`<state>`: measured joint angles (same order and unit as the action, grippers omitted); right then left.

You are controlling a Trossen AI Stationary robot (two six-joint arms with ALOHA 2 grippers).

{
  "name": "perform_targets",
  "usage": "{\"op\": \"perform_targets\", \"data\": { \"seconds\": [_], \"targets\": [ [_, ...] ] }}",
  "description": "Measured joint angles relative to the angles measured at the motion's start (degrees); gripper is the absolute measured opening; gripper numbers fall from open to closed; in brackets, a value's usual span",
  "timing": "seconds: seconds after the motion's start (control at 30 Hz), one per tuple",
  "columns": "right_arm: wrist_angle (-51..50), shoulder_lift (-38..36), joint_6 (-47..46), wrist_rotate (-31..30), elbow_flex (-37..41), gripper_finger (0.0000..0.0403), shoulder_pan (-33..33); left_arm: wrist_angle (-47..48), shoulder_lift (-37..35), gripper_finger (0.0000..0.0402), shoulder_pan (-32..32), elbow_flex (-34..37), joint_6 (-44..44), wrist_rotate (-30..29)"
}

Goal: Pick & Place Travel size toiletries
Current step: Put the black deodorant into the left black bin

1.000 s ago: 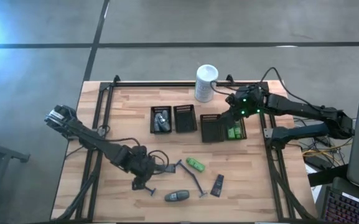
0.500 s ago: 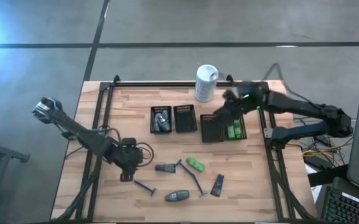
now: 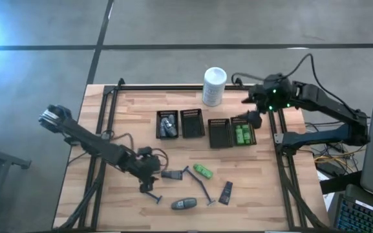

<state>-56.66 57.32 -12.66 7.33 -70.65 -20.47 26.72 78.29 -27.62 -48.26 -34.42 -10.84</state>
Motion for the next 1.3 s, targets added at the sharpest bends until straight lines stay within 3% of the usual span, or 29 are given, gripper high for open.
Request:
{"op": "perform_targets", "data": {
  "seconds": [0.3, 0.73, 0.93, 1.3],
  "targets": [
    [-2.7, -1.9, 0.7, 0.0, 9.1, 0.04, 0.0, -1.1, 18.0, 0.025, 0.1, -14.8, 6.1, 2.9],
    [-3.1, -7.2, 2.8, 0.0, 15.8, 0.04, -0.1, 0.5, 33.9, 0.025, -2.9, -36.6, 4.1, 5.0],
    [-3.1, -9.9, 3.4, 0.0, 17.4, 0.04, -0.1, 7.1, 40.7, 0.025, -5.1, -45.1, 1.6, 4.6],
    [-3.1, -11.6, 4.3, -3.0, 17.5, 0.04, -0.1, 10.6, 45.4, 0.025, -5.1, -48.2, -8.2, -1.7]
  ]
}}
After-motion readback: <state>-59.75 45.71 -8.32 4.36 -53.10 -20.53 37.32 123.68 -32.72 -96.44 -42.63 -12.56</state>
